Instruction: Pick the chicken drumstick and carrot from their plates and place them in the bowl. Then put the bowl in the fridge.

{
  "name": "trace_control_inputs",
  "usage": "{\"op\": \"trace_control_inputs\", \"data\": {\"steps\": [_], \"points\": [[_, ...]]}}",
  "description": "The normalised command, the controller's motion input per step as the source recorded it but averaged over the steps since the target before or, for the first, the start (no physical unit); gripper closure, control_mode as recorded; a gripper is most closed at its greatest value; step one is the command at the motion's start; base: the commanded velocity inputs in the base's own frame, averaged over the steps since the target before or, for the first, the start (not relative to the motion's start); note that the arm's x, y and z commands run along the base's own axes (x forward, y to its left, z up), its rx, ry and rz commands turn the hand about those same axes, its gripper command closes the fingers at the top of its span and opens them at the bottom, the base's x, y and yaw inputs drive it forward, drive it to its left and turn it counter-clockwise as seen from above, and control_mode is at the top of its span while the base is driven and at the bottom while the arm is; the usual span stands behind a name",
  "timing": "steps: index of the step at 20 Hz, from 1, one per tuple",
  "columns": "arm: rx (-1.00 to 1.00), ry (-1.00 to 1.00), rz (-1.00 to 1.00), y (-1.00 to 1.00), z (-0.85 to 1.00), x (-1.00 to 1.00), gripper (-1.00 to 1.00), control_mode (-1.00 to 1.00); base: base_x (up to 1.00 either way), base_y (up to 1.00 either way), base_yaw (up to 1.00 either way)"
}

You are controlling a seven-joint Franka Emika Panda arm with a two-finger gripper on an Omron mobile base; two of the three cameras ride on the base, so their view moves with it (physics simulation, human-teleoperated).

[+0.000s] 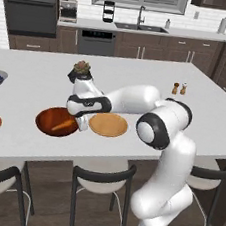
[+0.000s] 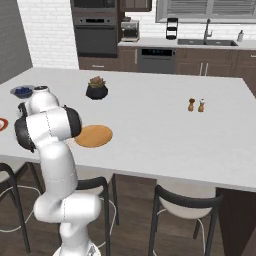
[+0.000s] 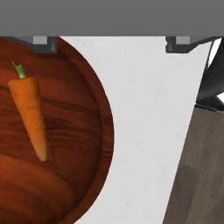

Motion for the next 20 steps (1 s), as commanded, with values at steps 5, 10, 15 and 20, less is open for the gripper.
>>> {"op": "trace_control_inputs", "data": {"steps": [5, 10, 15, 20], "points": [[0.08, -0.08, -0.29, -0.63, 0.84, -0.65, -1.00, -1.00, 0.00, 0.00, 0.00], [0.03, 0.11, -0.65, -0.71, 0.41, -0.31, -1.00, -1.00, 0.00, 0.00, 0.00], [0.03, 0.18, -0.70, -0.74, 0.60, -0.07, -1.00, -1.00, 0.00, 0.00, 0.00], [0.03, 0.20, -0.71, -0.69, 0.37, -0.12, -1.00, -1.00, 0.00, 0.00, 0.00]]}}
